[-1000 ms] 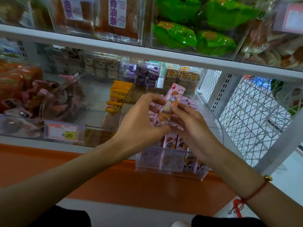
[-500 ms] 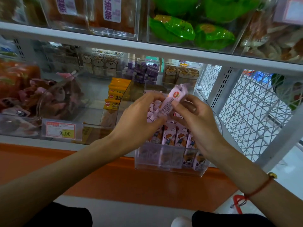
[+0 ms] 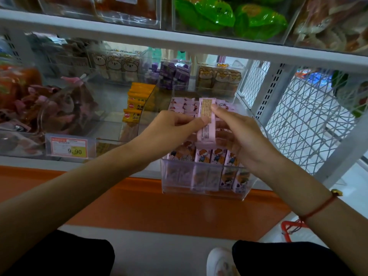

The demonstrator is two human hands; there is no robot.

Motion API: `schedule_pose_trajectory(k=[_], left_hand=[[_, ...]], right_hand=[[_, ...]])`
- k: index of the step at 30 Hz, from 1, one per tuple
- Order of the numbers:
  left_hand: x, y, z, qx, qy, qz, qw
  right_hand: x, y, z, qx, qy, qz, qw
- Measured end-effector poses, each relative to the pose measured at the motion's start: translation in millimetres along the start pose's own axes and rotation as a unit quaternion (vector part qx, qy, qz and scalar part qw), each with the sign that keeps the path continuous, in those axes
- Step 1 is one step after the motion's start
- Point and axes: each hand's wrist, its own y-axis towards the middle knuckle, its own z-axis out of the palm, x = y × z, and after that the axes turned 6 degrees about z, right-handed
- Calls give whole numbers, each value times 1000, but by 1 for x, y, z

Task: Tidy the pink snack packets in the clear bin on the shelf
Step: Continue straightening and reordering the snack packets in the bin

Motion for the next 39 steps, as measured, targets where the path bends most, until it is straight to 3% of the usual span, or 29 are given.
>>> schedule_pose_trajectory(k=[5, 10, 15, 22, 26, 32, 35, 39], left_hand=[[3, 0, 0, 21, -5, 0, 1000], [-3, 1, -6, -9, 76, 118, 990], [0, 1, -11, -60, 99, 166, 979], [0, -3, -5, -126, 224, 214, 942], [-3, -5, 0, -96, 288, 236, 923], [-1, 1, -8, -28, 289, 193, 937], [0, 2, -9, -6, 262, 181, 948], [1, 4, -6, -45, 37, 98, 994]], right_hand=[[1, 0, -1, 17, 8, -4, 1000], [5, 0, -4, 56, 1, -131, 990], [2, -6, -5, 103, -38, -213, 971], [0, -11, 2, -3, -96, -161, 982], [2, -9, 2, -9, -86, -111, 990], [5, -5, -10, 21, 37, -92, 995], [4, -8, -8, 24, 15, -122, 992], [0, -9, -2, 71, -34, -128, 989]])
